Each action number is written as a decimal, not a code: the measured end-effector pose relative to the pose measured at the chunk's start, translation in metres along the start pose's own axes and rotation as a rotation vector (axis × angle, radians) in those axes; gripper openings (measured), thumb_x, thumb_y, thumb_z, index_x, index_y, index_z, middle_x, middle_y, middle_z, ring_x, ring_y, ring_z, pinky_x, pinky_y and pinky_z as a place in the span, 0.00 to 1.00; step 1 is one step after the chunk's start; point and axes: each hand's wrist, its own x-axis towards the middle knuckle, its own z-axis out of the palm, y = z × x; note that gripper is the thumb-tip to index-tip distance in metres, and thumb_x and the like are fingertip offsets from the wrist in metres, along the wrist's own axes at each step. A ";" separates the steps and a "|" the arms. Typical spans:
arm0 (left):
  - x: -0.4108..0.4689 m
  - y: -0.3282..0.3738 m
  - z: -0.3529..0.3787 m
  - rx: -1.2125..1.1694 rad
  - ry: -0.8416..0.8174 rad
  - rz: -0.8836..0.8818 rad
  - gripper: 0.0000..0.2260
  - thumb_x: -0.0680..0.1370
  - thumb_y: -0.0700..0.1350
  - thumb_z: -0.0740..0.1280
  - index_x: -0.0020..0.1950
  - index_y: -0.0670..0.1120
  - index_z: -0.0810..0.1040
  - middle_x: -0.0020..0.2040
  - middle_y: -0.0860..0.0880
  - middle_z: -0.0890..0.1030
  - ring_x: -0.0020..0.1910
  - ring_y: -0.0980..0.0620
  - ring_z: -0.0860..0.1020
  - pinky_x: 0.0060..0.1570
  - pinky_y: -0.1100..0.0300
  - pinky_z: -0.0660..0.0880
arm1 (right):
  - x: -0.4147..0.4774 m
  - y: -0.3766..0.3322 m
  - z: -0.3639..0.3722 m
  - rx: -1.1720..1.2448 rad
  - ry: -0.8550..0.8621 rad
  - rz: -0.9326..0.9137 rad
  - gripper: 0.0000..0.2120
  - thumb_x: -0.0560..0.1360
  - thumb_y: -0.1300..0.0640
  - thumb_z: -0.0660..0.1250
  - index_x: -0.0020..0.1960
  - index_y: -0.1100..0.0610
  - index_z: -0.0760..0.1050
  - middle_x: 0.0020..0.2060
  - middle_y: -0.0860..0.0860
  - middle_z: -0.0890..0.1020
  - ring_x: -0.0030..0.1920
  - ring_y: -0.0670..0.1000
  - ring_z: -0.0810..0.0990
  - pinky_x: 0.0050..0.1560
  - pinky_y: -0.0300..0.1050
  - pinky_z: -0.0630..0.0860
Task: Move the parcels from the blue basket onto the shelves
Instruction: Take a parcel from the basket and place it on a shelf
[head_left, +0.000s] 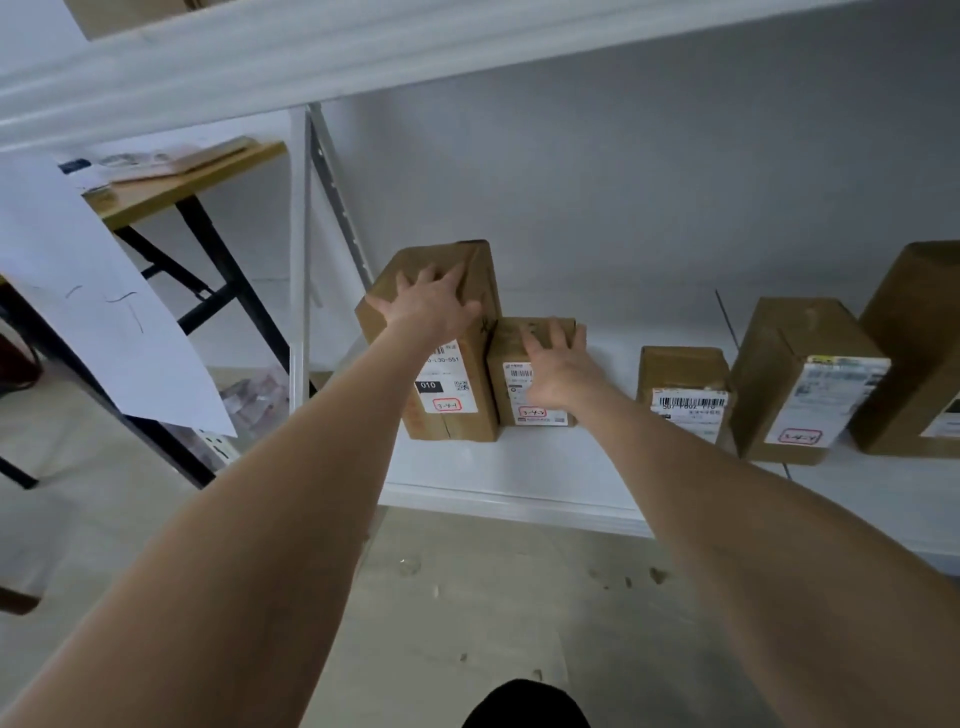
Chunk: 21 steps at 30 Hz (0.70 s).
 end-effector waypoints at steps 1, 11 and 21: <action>-0.001 -0.001 -0.002 0.009 -0.001 -0.007 0.28 0.79 0.57 0.56 0.78 0.57 0.51 0.78 0.48 0.54 0.77 0.41 0.47 0.67 0.28 0.45 | -0.001 -0.001 -0.003 -0.011 0.007 -0.018 0.43 0.74 0.57 0.67 0.79 0.47 0.42 0.78 0.54 0.39 0.76 0.63 0.37 0.75 0.60 0.55; -0.039 0.085 0.027 0.006 0.016 0.318 0.28 0.77 0.48 0.64 0.75 0.45 0.59 0.74 0.44 0.61 0.73 0.44 0.61 0.68 0.48 0.63 | -0.045 0.084 -0.060 -0.086 0.034 0.049 0.54 0.67 0.35 0.72 0.79 0.49 0.42 0.78 0.56 0.42 0.77 0.61 0.39 0.75 0.60 0.44; -0.039 0.102 0.055 0.074 -0.166 0.240 0.15 0.78 0.46 0.58 0.64 0.45 0.73 0.60 0.43 0.76 0.54 0.43 0.76 0.45 0.53 0.73 | -0.057 0.118 -0.033 -0.135 0.028 0.143 0.35 0.76 0.68 0.60 0.77 0.46 0.55 0.75 0.58 0.56 0.73 0.65 0.56 0.68 0.60 0.67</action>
